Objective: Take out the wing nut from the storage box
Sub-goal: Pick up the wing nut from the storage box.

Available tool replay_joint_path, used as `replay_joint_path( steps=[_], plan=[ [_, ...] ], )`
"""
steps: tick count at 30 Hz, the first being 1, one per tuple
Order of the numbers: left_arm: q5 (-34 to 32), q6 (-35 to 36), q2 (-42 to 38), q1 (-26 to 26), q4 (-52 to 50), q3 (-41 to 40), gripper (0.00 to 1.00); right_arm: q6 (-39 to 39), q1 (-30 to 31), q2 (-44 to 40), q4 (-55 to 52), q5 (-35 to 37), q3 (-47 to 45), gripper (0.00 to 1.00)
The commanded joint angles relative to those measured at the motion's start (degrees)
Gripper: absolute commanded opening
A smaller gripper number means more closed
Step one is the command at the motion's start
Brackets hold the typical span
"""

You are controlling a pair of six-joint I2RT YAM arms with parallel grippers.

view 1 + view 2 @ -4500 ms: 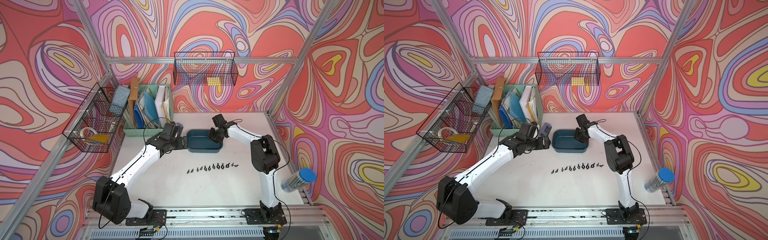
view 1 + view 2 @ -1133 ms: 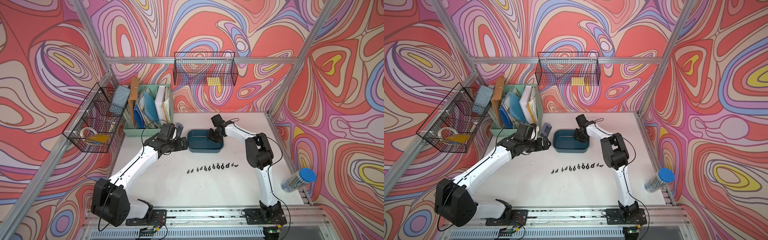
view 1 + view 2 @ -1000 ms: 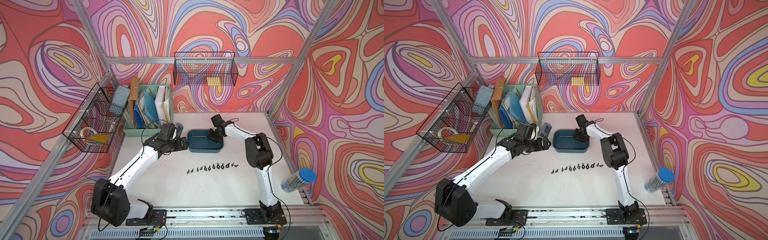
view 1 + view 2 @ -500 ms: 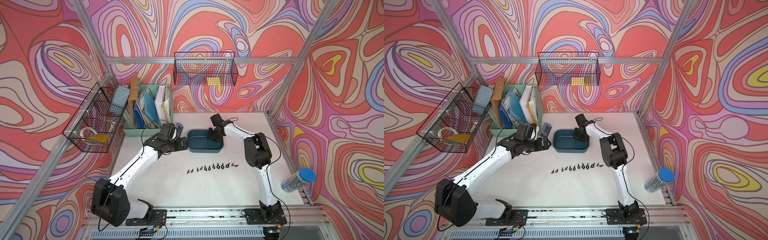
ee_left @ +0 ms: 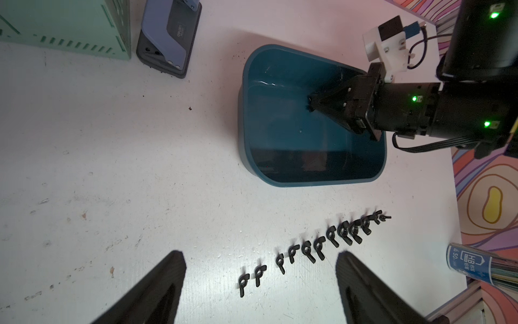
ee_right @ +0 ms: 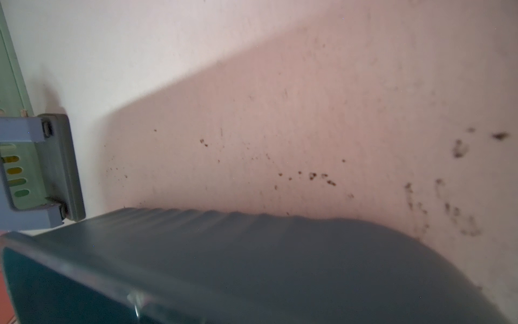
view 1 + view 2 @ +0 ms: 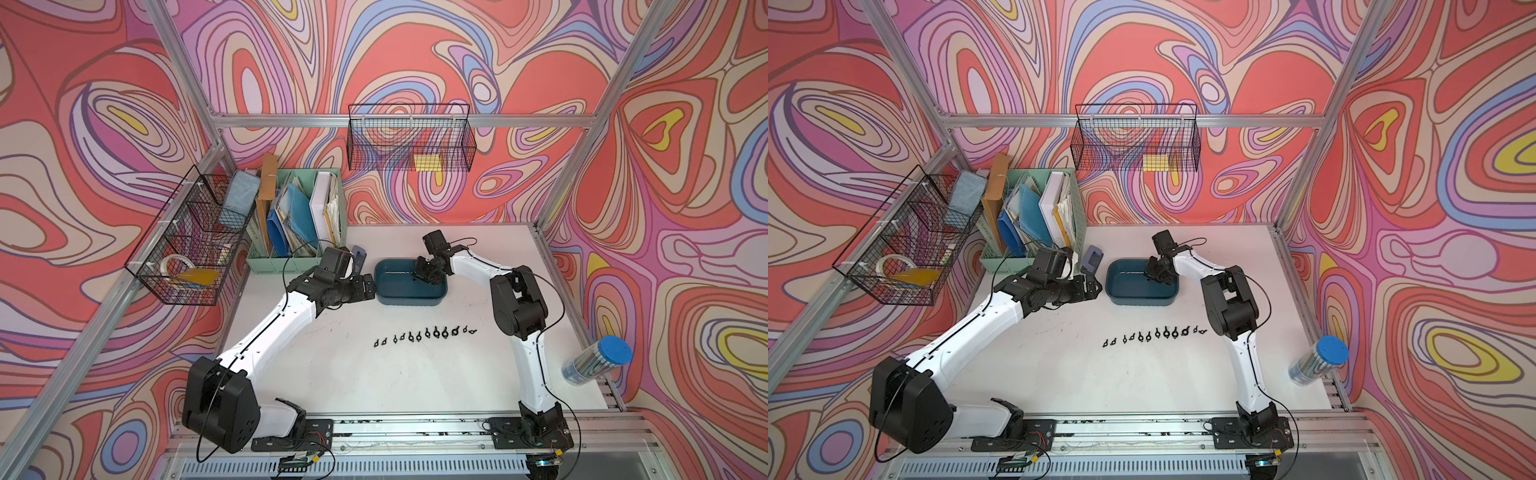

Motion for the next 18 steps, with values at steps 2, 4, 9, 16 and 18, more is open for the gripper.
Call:
replay_joint_path(
  steps=[2, 4, 9, 16, 18],
  plan=[
    [2.20, -2.31, 0.59, 0.41, 3.01, 0.42, 0.84, 0.73, 0.31, -7.10, 6.20, -1.18, -5.47, 0.00],
    [3.37, -3.11, 1.16, 0.44, 4.06, 0.76, 0.81, 1.17, 0.29, -9.70, 9.28, -1.98, -8.07, 0.00],
    [6.21, -5.15, 3.17, 0.41, 6.94, 2.23, 0.74, 1.66, 0.78, -16.18, 16.17, -2.89, -14.23, 0.00],
    [10.05, -6.16, 6.07, 0.43, 12.08, 3.01, 0.57, 4.88, 2.07, -21.86, 19.73, -4.00, -18.28, 0.00],
    [10.31, -6.16, 6.69, 0.27, 13.45, 3.02, 0.55, 6.37, 2.45, -22.56, 20.21, -5.32, -18.70, 0.00]
  ],
)
